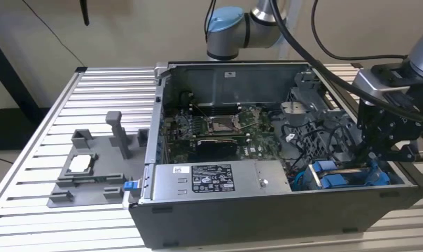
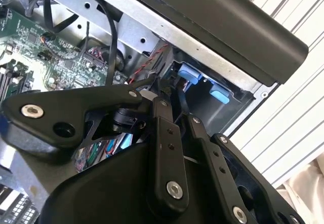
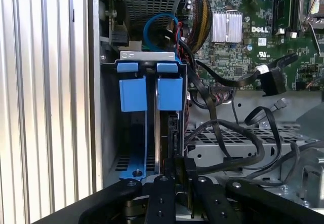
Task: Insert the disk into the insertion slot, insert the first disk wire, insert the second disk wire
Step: 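Insert the first disk wire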
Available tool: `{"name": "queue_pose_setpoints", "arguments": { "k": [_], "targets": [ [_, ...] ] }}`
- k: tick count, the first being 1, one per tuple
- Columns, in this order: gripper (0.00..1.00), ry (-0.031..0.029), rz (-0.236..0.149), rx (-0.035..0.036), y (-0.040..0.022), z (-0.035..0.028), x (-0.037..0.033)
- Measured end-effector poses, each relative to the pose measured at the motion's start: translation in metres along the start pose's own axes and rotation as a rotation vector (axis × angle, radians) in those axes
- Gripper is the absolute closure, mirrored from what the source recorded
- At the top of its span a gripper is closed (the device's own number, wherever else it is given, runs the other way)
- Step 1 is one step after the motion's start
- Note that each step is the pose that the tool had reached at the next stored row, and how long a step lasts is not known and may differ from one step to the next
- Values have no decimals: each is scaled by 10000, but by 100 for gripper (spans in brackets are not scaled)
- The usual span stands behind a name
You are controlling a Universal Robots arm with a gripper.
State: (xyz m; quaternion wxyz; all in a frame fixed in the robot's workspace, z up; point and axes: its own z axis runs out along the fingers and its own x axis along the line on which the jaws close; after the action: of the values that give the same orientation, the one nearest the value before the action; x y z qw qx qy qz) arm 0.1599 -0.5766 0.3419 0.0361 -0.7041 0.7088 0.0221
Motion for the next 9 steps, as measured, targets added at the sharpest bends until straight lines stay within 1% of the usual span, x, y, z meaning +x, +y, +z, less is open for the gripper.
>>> {"name": "queue_pose_setpoints", "arguments": {
  "k": [3,9],
  "targets": [
    [81,7,27,2,0,5,2],
    [81,41,93,8,3,17,3]
  ]
}}
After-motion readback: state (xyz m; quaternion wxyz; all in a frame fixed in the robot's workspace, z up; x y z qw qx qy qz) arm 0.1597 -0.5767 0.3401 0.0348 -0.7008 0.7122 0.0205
